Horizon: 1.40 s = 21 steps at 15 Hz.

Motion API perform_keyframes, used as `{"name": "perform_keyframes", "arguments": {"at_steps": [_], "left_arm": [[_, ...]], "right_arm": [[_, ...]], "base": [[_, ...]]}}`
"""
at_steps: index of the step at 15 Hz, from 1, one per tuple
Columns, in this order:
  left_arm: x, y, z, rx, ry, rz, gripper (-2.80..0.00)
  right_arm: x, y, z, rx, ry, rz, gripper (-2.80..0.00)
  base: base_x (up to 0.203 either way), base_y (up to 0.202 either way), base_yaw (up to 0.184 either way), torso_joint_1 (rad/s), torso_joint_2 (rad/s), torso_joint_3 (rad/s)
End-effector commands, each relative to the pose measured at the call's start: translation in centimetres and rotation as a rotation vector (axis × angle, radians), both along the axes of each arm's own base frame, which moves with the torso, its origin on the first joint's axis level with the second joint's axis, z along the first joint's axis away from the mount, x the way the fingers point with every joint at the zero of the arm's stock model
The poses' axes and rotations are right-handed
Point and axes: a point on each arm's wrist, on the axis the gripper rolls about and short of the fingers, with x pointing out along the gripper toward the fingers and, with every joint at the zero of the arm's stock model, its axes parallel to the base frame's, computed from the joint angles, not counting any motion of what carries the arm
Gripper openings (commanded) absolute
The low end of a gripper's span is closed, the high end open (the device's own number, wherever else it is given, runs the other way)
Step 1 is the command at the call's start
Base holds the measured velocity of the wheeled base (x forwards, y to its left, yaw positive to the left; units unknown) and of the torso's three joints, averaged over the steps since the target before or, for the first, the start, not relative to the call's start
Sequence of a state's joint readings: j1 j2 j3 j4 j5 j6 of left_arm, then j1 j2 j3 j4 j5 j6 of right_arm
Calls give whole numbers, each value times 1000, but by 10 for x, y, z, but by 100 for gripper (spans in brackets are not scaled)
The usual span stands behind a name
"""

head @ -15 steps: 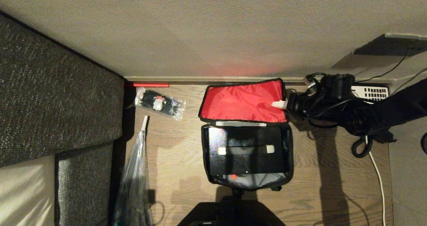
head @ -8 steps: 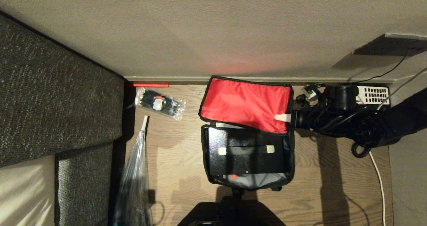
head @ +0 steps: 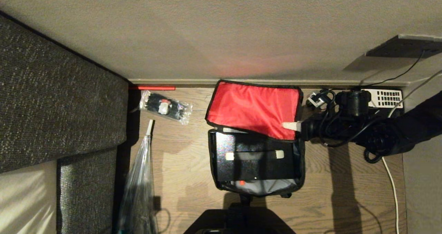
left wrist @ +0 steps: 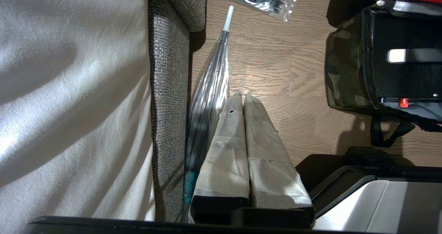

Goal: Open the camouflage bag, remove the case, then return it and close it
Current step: Close the top of the storage box

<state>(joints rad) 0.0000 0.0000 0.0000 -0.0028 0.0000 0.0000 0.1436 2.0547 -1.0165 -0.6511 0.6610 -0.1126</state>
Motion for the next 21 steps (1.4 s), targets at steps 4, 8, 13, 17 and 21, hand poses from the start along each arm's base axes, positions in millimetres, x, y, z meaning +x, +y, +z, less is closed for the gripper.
{"name": "perform_keyframes", "arguments": {"at_steps": [4,8,13,17,21], "left_arm": [[0,0,0,0,0,0,-280],[0,0,0,0,0,0,-280],[0,0,0,0,0,0,-280],[0,0,0,0,0,0,-280],[0,0,0,0,0,0,-280]], "right_arm": [[-2,2,13,-38,-193,120,-280],[-14,1,12,-122,-356,225,-280],[-30,-1,0,-198,-539,281,-280],[-38,-2,-9,-222,-645,304,-280],[-46,-3,-21,-248,-735,345,-280]], "base": [[0,0,0,0,0,0],[0,0,0,0,0,0],[0,0,0,0,0,0],[0,0,0,0,0,0],[0,0,0,0,0,0]]}}
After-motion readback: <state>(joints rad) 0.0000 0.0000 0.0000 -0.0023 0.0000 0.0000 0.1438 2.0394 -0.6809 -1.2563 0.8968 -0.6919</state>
